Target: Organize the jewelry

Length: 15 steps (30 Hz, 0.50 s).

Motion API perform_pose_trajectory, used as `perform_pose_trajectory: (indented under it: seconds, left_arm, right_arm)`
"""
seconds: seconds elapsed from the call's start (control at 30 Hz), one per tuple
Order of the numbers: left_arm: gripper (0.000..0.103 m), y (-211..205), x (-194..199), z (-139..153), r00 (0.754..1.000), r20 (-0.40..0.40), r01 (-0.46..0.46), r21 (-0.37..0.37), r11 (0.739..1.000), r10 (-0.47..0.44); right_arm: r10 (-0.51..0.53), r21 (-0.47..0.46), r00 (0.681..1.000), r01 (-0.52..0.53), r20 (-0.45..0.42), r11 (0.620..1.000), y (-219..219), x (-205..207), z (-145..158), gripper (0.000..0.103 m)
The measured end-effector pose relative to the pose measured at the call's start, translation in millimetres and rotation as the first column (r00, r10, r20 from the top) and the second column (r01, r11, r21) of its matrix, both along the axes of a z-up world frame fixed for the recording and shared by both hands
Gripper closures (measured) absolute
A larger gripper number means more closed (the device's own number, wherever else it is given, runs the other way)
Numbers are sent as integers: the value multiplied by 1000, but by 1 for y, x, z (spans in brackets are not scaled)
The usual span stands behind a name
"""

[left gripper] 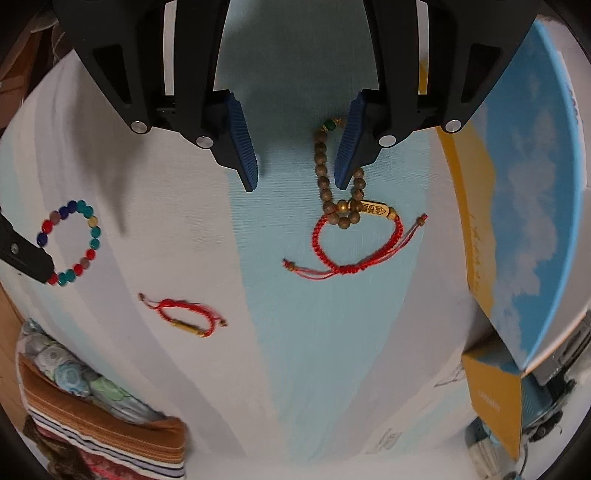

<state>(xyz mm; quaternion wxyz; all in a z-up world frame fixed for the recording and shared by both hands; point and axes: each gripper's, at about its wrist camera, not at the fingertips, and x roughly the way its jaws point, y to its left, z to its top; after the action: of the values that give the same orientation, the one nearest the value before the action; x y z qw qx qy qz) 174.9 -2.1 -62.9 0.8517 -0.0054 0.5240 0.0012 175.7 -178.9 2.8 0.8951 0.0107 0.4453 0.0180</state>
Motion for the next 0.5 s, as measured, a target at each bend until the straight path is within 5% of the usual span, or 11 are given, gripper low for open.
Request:
perform_pose_trajectory:
  seconds: [0.5]
  left_arm:
    - [62,1,12,-24,998,-54,-29,-5,1000,28]
  right_arm:
    - [13,28,999,-12,-31,1000,-6,10,-26,94]
